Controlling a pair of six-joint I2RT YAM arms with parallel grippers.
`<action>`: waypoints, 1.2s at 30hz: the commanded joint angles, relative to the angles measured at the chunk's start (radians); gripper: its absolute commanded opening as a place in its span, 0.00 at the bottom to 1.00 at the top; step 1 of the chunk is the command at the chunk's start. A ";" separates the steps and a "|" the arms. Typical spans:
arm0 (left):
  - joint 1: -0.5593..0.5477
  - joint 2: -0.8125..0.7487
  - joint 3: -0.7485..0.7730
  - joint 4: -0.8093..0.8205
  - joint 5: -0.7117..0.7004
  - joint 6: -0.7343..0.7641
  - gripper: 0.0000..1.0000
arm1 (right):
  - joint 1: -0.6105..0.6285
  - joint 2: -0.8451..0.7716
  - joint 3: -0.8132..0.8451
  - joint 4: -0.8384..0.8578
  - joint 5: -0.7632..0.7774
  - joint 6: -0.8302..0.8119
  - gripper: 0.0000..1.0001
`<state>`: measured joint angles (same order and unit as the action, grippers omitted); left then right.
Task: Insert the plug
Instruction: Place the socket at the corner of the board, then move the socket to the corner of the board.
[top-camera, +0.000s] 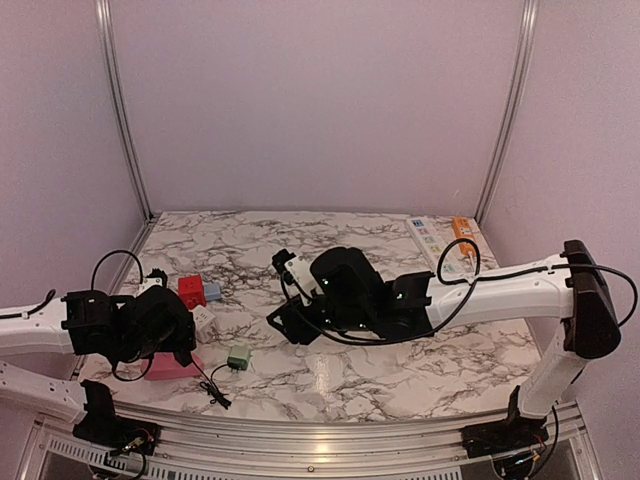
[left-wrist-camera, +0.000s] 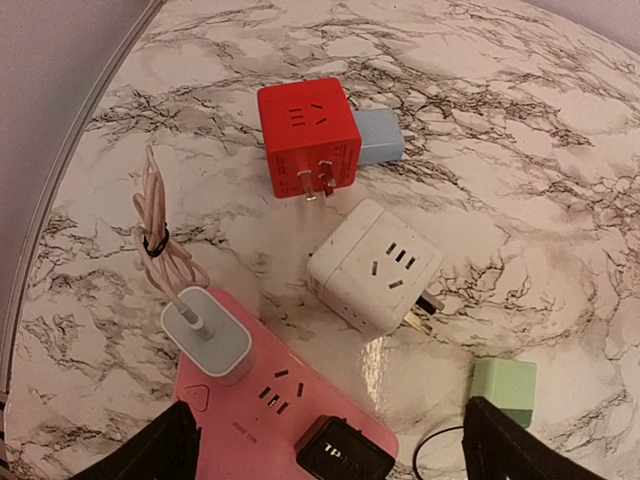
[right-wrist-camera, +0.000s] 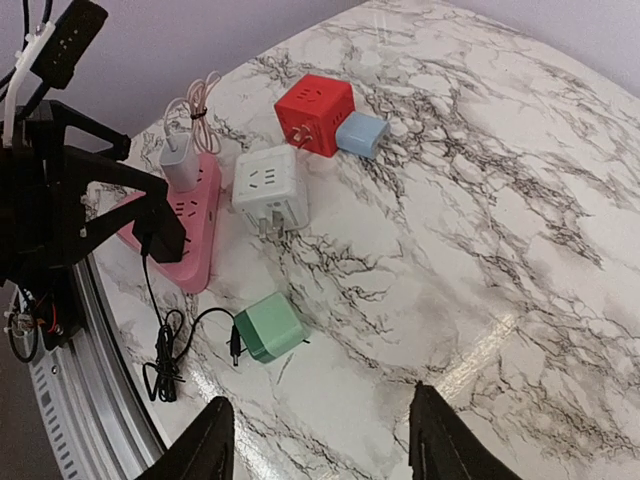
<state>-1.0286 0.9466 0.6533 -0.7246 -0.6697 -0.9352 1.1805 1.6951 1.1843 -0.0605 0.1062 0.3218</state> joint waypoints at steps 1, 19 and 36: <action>-0.004 0.053 -0.004 0.052 0.051 0.012 0.88 | 0.007 -0.032 -0.005 0.073 0.018 0.017 0.54; -0.010 0.100 -0.098 0.063 0.145 -0.064 0.26 | 0.004 -0.040 -0.036 0.110 0.010 0.010 0.53; 0.033 -0.109 -0.152 -0.167 -0.018 -0.307 0.21 | 0.004 -0.020 -0.043 0.137 -0.022 0.021 0.53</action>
<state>-1.0107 0.8879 0.5220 -0.7433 -0.6289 -1.1240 1.1809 1.6783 1.1400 0.0383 0.0986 0.3325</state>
